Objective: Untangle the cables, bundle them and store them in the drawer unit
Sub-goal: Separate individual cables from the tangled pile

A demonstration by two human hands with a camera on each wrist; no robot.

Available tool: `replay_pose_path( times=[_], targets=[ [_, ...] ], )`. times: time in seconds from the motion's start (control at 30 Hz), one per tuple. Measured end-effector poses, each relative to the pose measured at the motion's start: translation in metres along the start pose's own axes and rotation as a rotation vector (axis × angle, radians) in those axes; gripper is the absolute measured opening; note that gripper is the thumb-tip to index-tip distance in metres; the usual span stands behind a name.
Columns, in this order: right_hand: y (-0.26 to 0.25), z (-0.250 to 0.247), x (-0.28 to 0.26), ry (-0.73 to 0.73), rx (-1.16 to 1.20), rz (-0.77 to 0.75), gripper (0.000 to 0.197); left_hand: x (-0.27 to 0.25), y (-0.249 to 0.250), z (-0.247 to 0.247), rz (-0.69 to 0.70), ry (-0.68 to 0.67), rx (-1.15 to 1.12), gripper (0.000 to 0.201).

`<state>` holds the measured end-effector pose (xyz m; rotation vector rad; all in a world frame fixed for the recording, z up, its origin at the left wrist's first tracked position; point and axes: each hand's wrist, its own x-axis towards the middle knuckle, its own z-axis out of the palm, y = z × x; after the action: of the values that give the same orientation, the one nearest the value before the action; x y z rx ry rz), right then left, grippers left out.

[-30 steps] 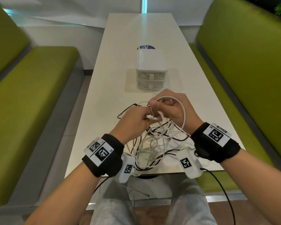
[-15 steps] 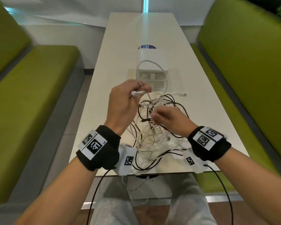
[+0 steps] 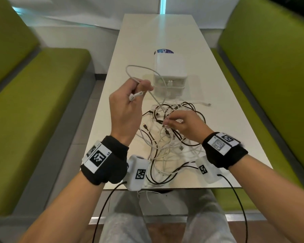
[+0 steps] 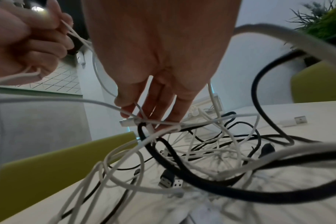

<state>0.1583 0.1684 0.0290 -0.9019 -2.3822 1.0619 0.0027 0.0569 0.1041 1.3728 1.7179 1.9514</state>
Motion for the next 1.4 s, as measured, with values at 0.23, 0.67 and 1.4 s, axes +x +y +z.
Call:
replay_pose_path(
  times=[0.23, 0.67, 1.4],
  targets=[
    [-0.010, -0.011, -0.010, 0.137, 0.312, 0.108, 0.014, 0.001, -0.012, -0.006, -0.127, -0.014, 0.101, 0.018],
    [-0.025, -0.015, -0.031, 0.132, 0.491, 0.054, 0.019, -0.007, -0.008, -0.010, -0.189, -0.049, 0.130, 0.035],
    [-0.028, 0.002, -0.077, -0.685, -0.378, 0.210, 0.029, -0.041, 0.041, -0.027, -0.283, -0.549, -0.148, 0.062]
  ],
)
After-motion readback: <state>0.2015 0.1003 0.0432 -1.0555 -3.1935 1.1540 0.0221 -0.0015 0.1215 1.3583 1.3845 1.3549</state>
